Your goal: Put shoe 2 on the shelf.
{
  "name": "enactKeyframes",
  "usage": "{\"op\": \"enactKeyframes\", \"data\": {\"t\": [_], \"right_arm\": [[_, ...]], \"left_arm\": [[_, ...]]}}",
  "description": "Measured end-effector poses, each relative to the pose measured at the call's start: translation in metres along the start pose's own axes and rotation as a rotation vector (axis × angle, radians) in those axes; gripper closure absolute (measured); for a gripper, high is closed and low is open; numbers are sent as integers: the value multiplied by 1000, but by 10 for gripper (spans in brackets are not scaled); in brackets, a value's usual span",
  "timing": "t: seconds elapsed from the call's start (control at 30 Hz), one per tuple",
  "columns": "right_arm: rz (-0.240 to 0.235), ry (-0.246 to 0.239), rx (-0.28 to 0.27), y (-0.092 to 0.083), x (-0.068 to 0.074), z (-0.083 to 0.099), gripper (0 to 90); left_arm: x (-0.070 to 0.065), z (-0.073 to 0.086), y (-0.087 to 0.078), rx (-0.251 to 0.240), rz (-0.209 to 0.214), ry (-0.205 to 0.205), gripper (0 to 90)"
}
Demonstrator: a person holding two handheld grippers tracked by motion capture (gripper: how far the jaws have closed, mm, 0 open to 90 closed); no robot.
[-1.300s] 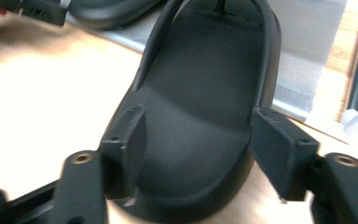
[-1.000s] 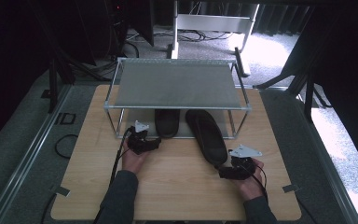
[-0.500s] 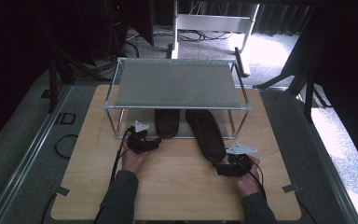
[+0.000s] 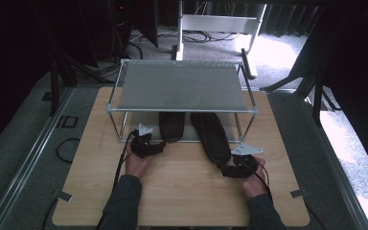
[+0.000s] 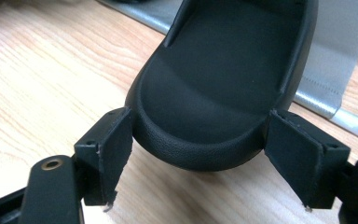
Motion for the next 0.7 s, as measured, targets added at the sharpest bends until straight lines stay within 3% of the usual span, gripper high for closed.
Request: {"op": "enactKeyframes", "data": {"t": [0.33,0.5,0.6,0.7], "right_arm": [[-8,9,-16,8,4,-12,253],[-24,-10,-4,5,9,-9,202],[8,-47,11,5,10,-3,191],[24,-35,22,9,7,-1,208]], "left_arm": [[0,0,0,0,-1,0,287],[0,0,0,0,0,0,288],[0,0,0,0,-1,0,287],[0,0,0,0,-1,0,287]]}}
Point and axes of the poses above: each handheld gripper's, and its own axes: y roughly forward along the jaws, z roughly out of its underside, x roughly to its left, the point moved 5 cm from there along y, roughly forward along the jaws, and after that the axes turned 9 degrees about z, right-handed, at the moved point
